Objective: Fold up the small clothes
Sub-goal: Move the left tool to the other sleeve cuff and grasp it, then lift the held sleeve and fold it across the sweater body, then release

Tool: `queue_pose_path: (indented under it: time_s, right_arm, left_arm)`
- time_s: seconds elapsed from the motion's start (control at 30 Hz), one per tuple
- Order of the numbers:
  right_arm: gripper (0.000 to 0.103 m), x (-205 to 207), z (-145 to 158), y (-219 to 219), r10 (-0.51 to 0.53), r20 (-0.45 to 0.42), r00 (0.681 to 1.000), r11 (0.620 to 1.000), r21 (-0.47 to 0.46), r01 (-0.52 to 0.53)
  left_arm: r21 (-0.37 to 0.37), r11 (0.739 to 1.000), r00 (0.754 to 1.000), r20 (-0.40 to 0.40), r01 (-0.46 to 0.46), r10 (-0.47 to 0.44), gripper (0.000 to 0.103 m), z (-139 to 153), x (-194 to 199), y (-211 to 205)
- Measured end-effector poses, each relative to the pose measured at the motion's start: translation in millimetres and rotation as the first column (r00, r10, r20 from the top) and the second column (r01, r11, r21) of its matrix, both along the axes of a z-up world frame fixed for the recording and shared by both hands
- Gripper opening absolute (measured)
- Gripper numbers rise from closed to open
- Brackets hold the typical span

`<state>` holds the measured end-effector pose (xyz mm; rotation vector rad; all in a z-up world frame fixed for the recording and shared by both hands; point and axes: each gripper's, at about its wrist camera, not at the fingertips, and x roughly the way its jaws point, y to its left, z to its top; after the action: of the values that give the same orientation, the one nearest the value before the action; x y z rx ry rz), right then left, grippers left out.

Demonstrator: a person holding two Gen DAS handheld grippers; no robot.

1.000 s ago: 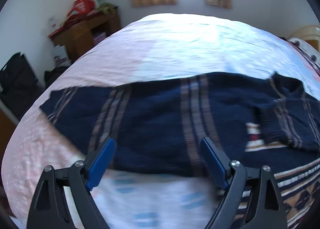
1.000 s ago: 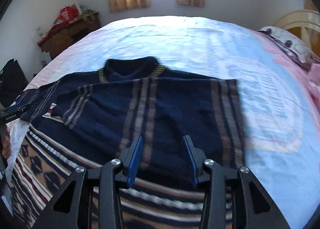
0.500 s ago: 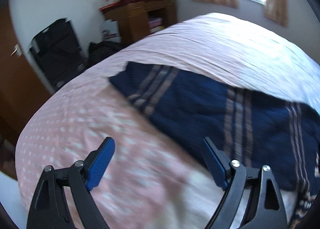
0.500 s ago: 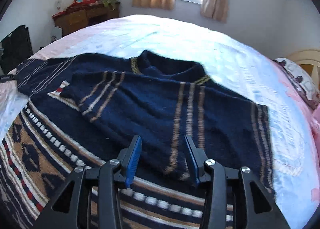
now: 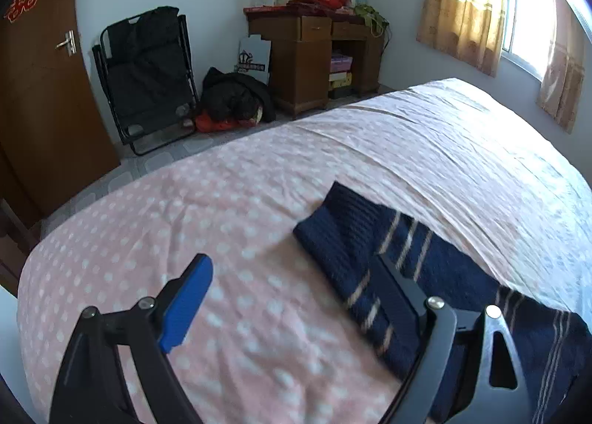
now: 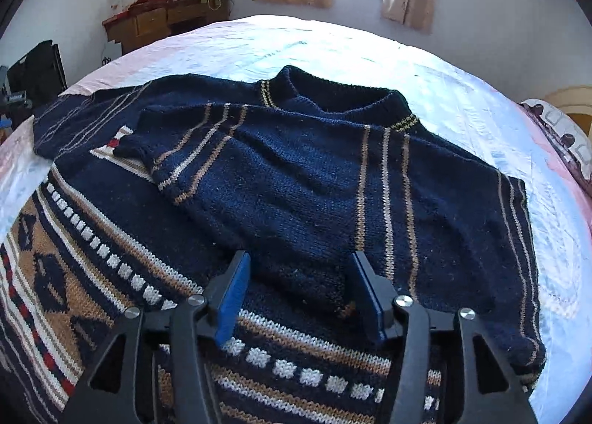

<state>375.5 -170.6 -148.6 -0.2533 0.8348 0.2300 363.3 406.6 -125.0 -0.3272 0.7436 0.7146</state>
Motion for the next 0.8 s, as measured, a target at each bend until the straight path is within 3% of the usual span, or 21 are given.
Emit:
queue_pose_path:
  time_s: [0.27,0.37,0.43,0.5,0.53,0.57,0.63,0.8]
  right_arm:
    - [0.059,-1,0,2,-0.003,0.005,1.000,1.000,-0.011,0.003]
    - [0.059,-1,-1,3,-0.004,0.009,1.000,1.000,-0.017,0.004]
    - [0.059,-2,-1,3,-0.005,0.011,1.000,1.000,-0.019,0.005]
    - [0.059,-2,-1,3,-0.005,0.012,1.000,1.000,-0.019,0.005]
    - [0.060,-2,-1,3,-0.005,0.013,1.000,1.000,-0.019,0.005]
    - [0.060,-2,-1,3,-0.005,0.013,1.000,1.000,-0.019,0.005]
    - [0.060,-2,-1,3,-0.005,0.013,1.000,1.000,-0.020,0.005]
    - [0.060,-1,-1,3,-0.005,0.014,1.000,1.000,-0.024,0.006]
  left_arm:
    - [-0.057,0.998,0.999,-0.052,0.006,-0.009,0.087,-19,29,3]
    - [-0.097,0.995,0.997,-0.071,-0.012,0.005,0.076,-29,35,11]
    - [-0.103,0.994,0.999,-0.051,-0.023,0.018,0.073,-31,34,16]
    - [-0.104,0.994,0.999,-0.043,-0.020,0.015,0.064,-30,34,15]
    - [-0.108,0.994,0.999,-0.034,-0.014,0.011,0.055,-29,34,15]
    - [-0.115,0.993,1.000,-0.020,-0.003,0.000,0.037,-28,34,15]
    - [-0.137,0.990,1.000,-0.005,0.030,-0.031,0.014,-27,34,13]
    - [-0.140,0.989,0.999,0.017,0.052,-0.051,0.008,-21,37,6]
